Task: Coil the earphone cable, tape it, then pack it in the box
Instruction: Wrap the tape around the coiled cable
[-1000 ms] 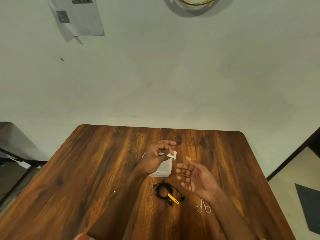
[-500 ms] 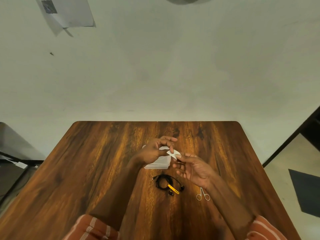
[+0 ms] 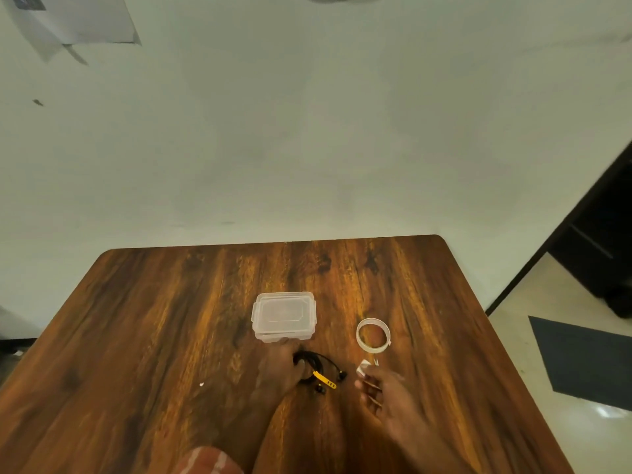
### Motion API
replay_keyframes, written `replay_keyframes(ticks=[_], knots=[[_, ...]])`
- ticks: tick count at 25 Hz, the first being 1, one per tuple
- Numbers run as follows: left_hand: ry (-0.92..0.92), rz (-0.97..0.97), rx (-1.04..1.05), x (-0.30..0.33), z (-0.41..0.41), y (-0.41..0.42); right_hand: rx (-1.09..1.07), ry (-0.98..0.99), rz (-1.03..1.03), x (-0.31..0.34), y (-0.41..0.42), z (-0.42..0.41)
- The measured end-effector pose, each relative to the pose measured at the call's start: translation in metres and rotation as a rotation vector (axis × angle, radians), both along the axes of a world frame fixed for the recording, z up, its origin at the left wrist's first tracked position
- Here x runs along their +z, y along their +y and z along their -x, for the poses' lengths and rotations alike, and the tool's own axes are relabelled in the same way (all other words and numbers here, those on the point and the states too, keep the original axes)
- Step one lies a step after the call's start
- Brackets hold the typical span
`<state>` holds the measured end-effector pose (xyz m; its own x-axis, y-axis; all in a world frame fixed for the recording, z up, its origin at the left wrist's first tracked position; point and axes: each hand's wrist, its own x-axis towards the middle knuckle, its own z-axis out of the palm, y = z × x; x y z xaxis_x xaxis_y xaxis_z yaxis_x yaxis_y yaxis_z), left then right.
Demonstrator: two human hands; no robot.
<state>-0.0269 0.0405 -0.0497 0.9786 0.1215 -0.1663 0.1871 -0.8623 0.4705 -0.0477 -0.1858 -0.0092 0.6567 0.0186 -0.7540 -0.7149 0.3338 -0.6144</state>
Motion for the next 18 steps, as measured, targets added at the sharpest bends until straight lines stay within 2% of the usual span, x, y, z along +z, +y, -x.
replay_keyframes(ticks=[9, 14, 18], knots=[[0.135, -0.428, -0.247, -0.036, -0.039, -0.004, -0.073, 0.008, 0.182, -0.013, -0.032, 0.027], [0.145, -0.476, -0.310, -0.044, -0.046, -0.002, -0.077, 0.025, 0.212, -0.019, -0.035, 0.033], [0.156, -0.393, -0.318, -0.041, -0.049, 0.003, -0.064, 0.016, 0.203, -0.017, -0.034, 0.035]])
